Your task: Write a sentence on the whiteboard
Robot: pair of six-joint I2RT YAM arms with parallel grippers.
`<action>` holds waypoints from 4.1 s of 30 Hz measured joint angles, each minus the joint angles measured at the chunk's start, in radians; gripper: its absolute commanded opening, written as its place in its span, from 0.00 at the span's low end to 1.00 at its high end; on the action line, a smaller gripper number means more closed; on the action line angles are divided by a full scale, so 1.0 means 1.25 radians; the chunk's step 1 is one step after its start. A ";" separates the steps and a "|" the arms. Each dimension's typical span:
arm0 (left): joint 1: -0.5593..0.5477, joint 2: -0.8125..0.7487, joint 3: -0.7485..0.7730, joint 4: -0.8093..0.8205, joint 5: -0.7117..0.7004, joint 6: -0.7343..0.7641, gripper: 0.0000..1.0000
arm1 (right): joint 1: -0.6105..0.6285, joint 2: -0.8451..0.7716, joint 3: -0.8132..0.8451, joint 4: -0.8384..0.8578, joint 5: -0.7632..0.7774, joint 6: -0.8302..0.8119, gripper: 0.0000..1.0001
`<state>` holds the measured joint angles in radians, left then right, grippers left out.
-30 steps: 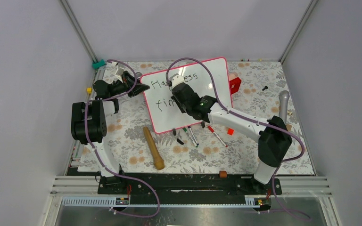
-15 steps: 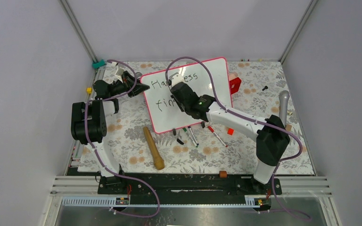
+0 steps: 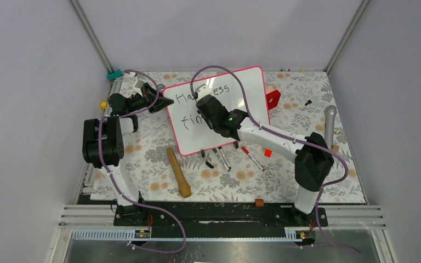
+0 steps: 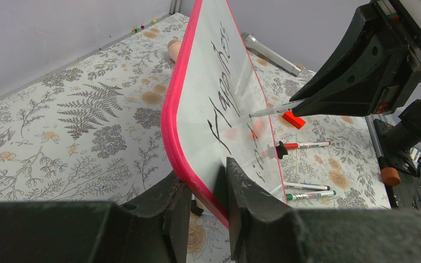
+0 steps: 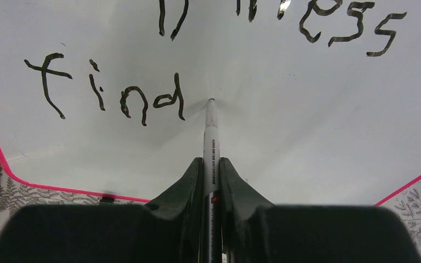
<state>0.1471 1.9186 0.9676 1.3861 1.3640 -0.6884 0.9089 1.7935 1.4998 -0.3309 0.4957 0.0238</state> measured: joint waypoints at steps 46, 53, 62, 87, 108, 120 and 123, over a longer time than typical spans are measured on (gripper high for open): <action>0.000 0.000 -0.001 0.000 -0.001 0.000 0.00 | 0.000 -0.006 -0.017 -0.031 -0.008 -0.009 0.00; 0.000 0.000 -0.001 0.001 -0.001 0.000 0.00 | 0.000 -0.009 -0.023 -0.038 -0.031 -0.009 0.00; 0.000 0.000 -0.001 0.001 -0.001 0.000 0.00 | 0.000 -0.012 -0.024 -0.038 -0.064 -0.009 0.00; 0.000 0.000 -0.001 0.003 0.000 0.000 0.00 | -0.080 -0.152 -0.123 0.032 -0.056 -0.033 0.00; 0.000 0.000 -0.001 0.003 0.000 0.000 0.00 | -0.081 -0.081 -0.065 0.005 -0.097 -0.030 0.00; 0.000 0.000 -0.001 0.003 0.000 0.000 0.00 | -0.080 -0.045 -0.020 -0.029 -0.089 -0.029 0.00; 0.000 0.000 -0.001 0.003 0.000 0.000 0.00 | -0.080 -0.044 -0.019 -0.040 -0.079 -0.029 0.00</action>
<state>0.1471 1.9182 0.9661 1.3895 1.3640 -0.6884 0.8085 1.7382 1.4761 -0.3805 0.3965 -0.0120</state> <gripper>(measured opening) 0.255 0.180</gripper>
